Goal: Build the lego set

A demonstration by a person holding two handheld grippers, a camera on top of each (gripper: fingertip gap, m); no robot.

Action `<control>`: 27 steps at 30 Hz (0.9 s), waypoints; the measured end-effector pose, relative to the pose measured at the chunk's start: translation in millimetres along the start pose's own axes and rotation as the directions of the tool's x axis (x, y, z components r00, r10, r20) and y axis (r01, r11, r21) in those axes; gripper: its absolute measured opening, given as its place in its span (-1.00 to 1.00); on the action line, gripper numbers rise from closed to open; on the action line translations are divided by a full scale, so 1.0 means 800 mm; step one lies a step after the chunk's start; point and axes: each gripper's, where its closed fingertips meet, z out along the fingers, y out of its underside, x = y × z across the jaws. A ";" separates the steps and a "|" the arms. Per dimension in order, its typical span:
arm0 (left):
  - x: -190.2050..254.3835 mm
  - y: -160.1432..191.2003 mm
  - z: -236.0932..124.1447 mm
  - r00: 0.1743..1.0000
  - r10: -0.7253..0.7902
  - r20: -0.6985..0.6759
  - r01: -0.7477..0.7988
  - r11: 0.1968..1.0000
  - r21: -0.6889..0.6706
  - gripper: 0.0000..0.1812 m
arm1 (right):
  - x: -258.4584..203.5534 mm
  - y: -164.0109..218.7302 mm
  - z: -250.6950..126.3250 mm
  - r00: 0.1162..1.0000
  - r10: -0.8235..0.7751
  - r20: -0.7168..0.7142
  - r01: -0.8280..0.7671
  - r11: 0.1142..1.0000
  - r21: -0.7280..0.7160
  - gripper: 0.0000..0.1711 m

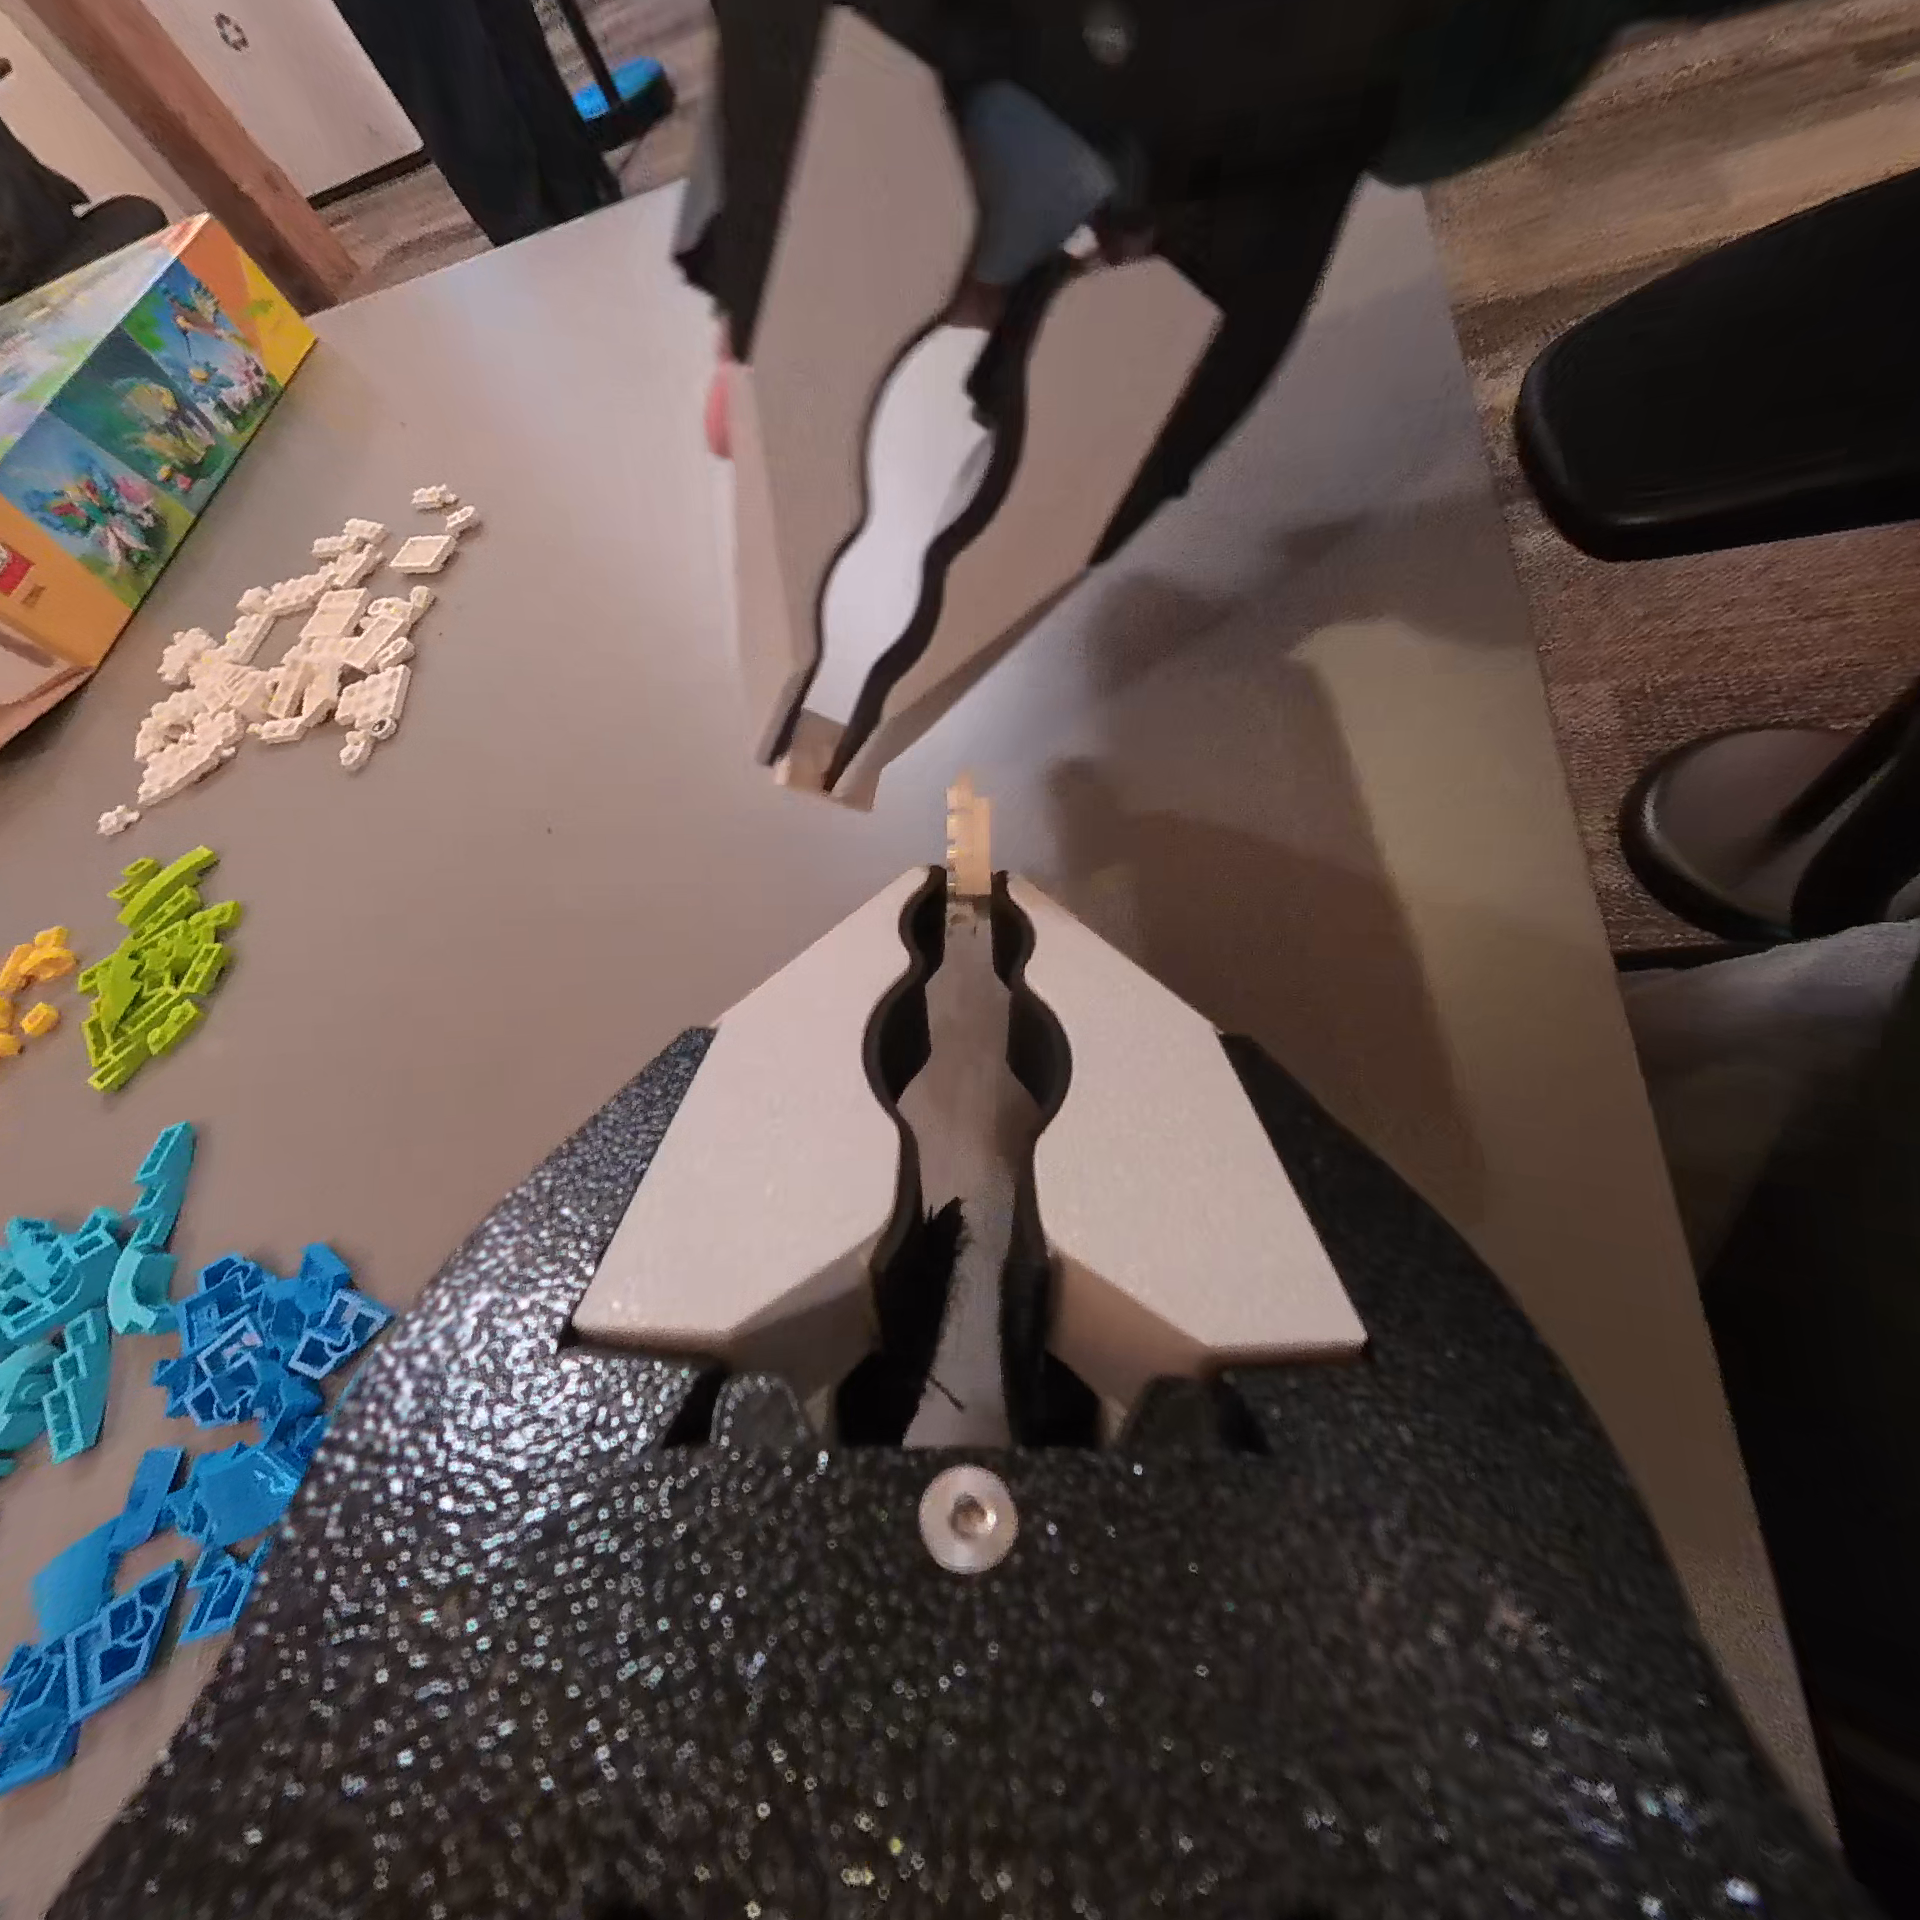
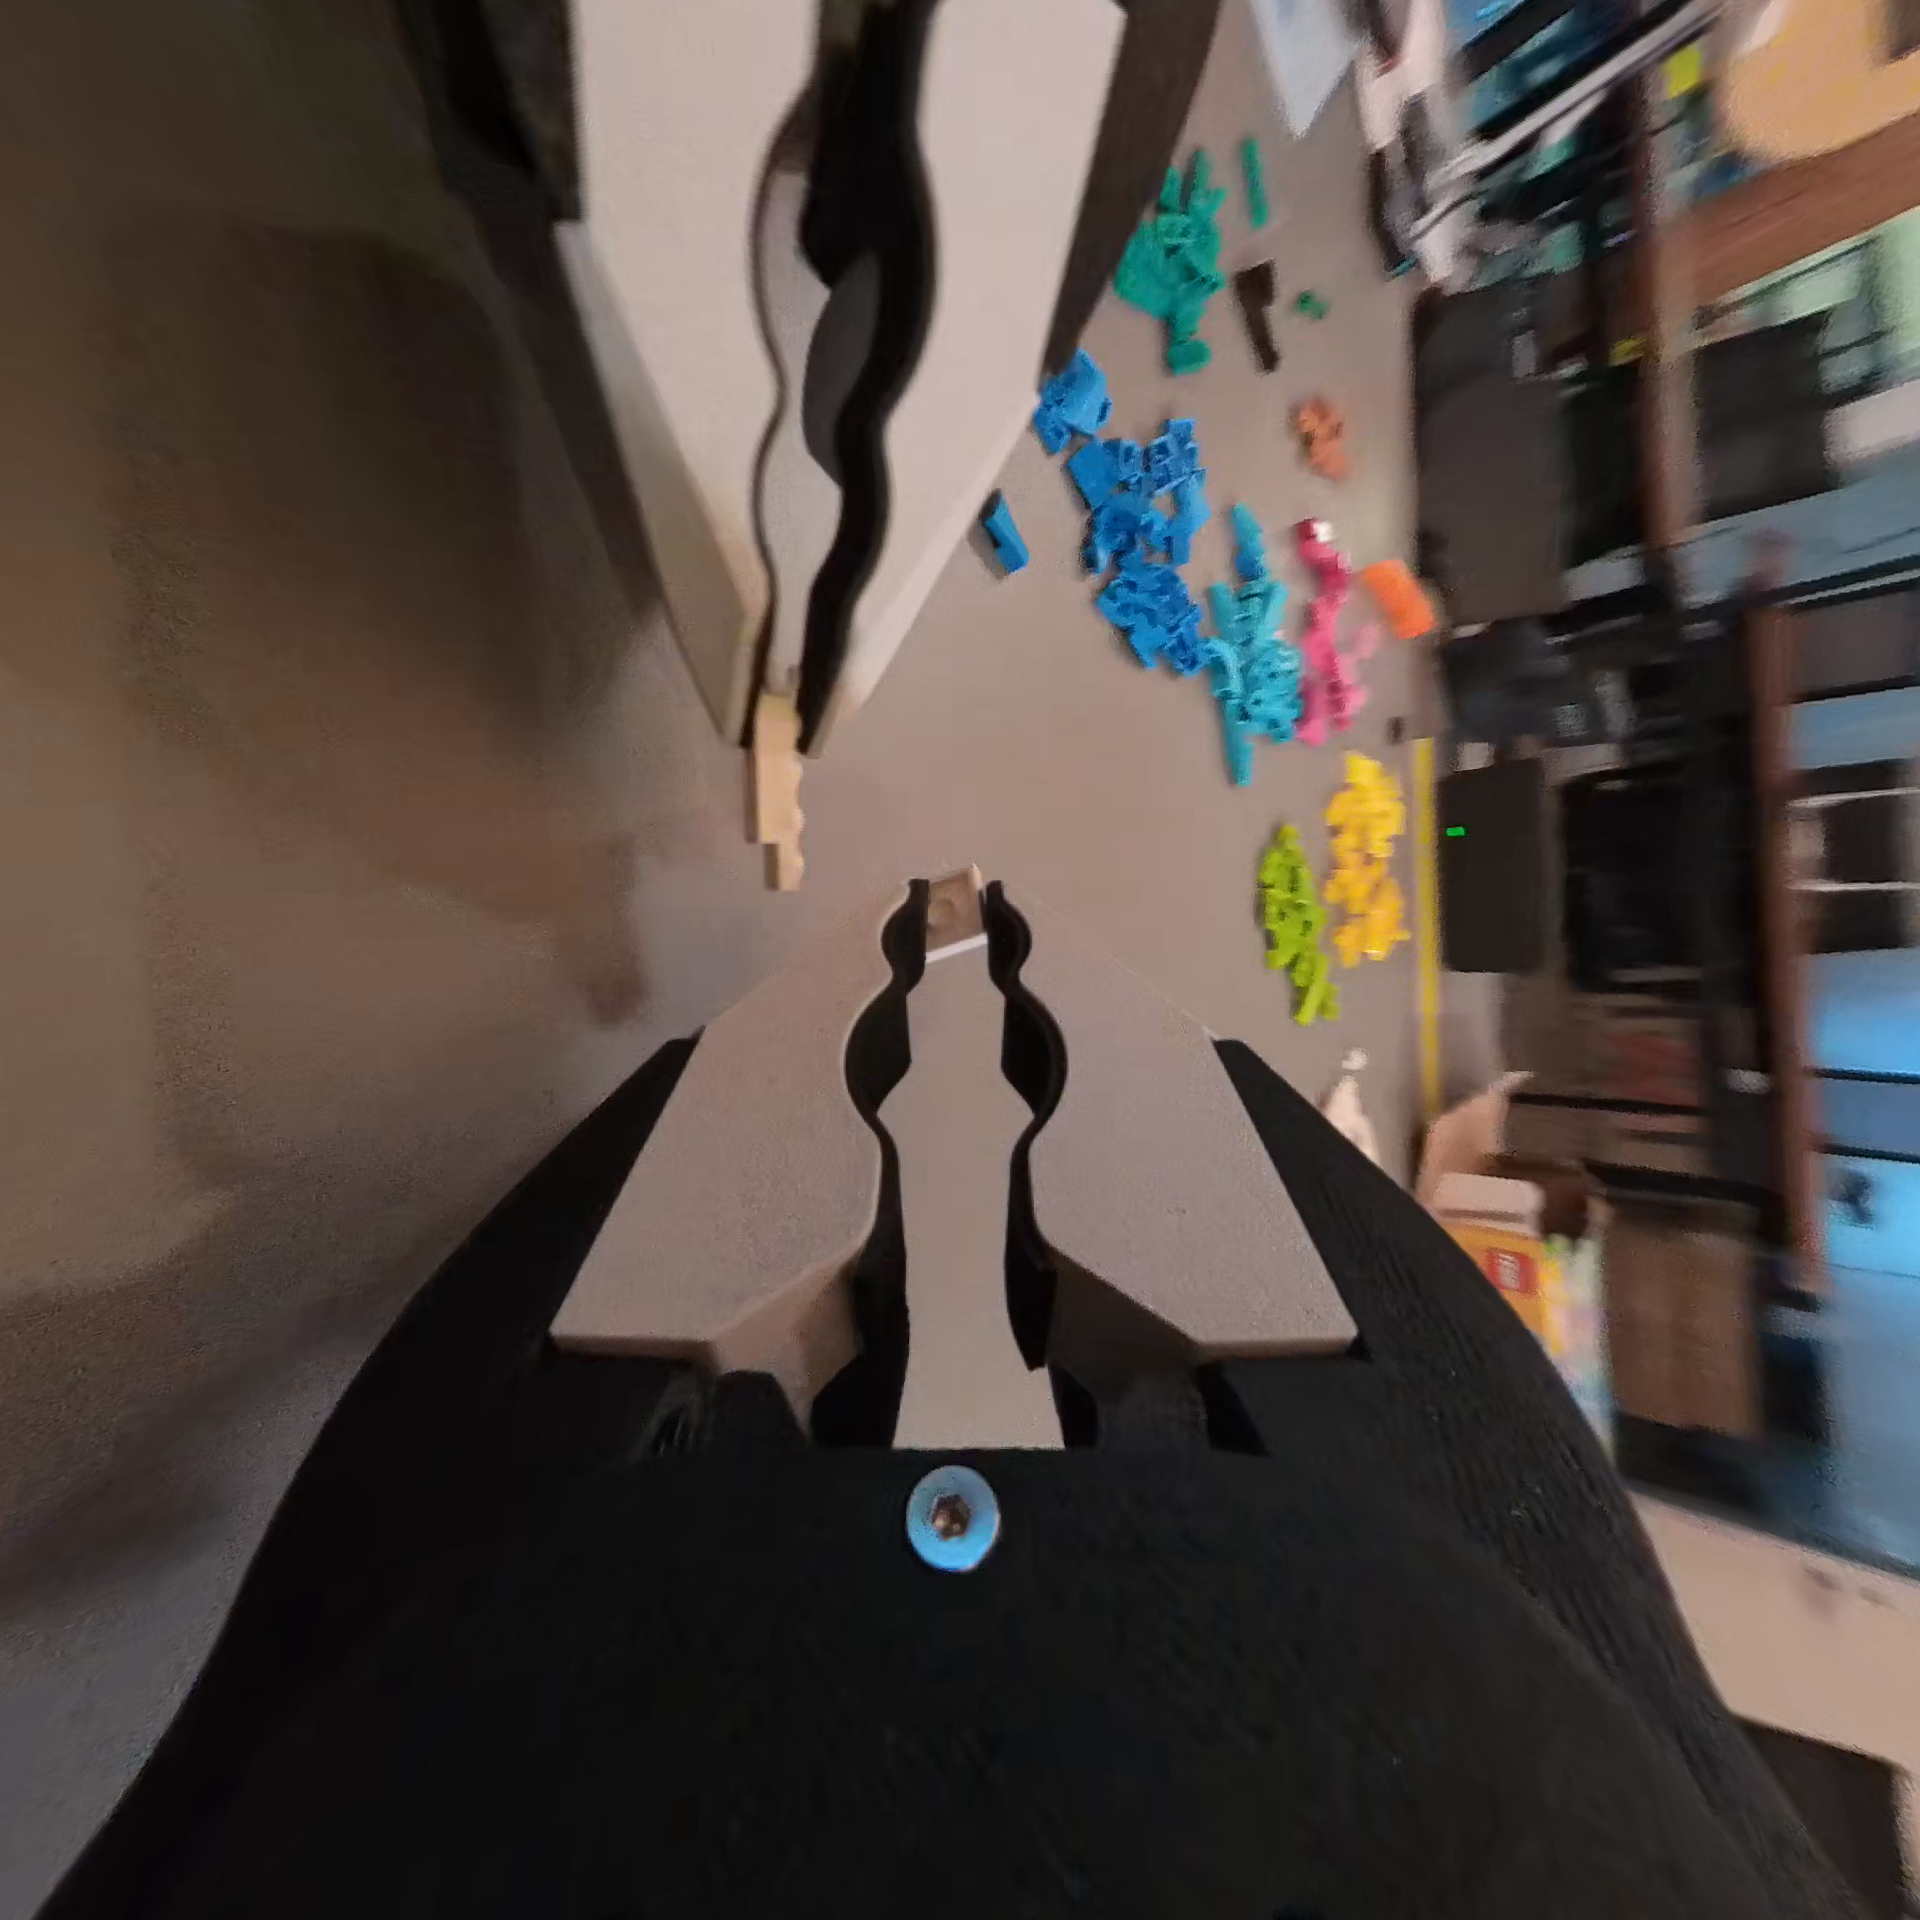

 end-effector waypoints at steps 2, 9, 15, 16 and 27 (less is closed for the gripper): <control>0.001 0.001 0.001 1.000 0.008 -0.003 -0.008 1.000 -0.005 -0.94 | -0.006 -0.003 -0.002 0.998 0.011 -0.066 -0.010 1.000 0.014 -0.89; 0.007 -0.005 0.000 0.999 0.022 -0.027 -0.022 1.000 0.019 -0.94 | 0.006 -0.015 -0.017 0.981 0.134 -0.142 -0.125 0.990 0.072 -0.89; 0.005 -0.001 0.000 0.999 0.037 -0.011 -0.037 0.999 -0.005 -0.94 | -0.008 0.017 -0.009 0.992 0.014 -0.125 -0.022 0.998 -0.066 -0.89; 0.005 -0.001 0.000 0.999 0.036 -0.009 -0.036 0.999 -0.007 -0.94 | -0.010 0.019 -0.009 0.992 0.001 -0.126 -0.011 0.997 -0.076 -0.89; 0.004 -0.001 -0.001 0.999 0.036 -0.005 -0.036 0.999 -0.009 -0.94 | -0.020 0.032 -0.012 0.969 -0.030 -0.246 0.007 0.996 -0.091 -0.87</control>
